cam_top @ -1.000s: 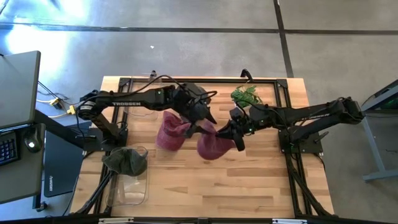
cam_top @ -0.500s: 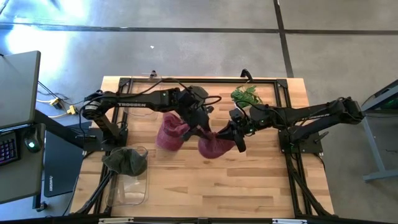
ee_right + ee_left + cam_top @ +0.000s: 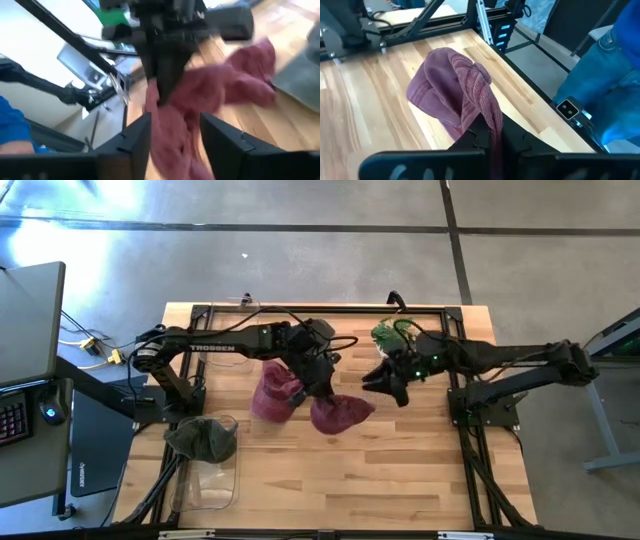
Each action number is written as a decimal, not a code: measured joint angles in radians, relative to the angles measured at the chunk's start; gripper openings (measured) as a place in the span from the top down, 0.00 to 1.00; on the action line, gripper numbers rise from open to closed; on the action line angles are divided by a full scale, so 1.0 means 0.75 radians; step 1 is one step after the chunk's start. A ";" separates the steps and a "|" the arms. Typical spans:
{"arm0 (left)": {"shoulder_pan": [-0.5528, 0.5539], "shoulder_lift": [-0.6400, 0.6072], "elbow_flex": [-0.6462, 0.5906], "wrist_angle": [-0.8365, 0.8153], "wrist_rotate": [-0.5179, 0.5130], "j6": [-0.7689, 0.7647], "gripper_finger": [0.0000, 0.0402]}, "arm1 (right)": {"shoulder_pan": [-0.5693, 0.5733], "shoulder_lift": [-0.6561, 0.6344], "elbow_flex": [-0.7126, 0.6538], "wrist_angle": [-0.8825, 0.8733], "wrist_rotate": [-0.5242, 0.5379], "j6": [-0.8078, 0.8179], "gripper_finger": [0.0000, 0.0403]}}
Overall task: Pick & Place hat
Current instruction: Put the bottom red cap into the top transparent bin
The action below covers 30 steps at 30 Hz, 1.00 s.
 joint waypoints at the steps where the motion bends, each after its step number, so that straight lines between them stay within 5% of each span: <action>1: 0.000 0.000 0.000 -0.001 -0.009 -0.015 0.99 | 0.009 -0.015 0.001 -0.052 0.001 -0.004 0.56; 6: 0.000 0.000 0.000 -0.001 -0.073 -0.046 0.99 | 0.159 0.019 0.001 -0.165 0.117 -0.108 0.51; 12: 0.000 0.000 0.000 -0.002 -0.147 -0.078 1.00 | 0.248 0.180 -0.001 -0.097 0.341 -0.149 0.59; 20: 0.038 -0.029 0.001 -0.021 -0.168 -0.097 1.00 | 0.206 0.219 -0.001 0.041 0.036 -0.237 0.97; 25: 0.056 -0.082 0.000 -0.101 -0.098 -0.057 1.00 | 0.126 0.129 -0.001 0.054 -0.243 -0.209 0.93; 30: 0.055 -0.127 0.005 -0.110 -0.043 -0.047 1.00 | 0.020 0.054 -0.001 0.054 -0.091 -0.116 0.96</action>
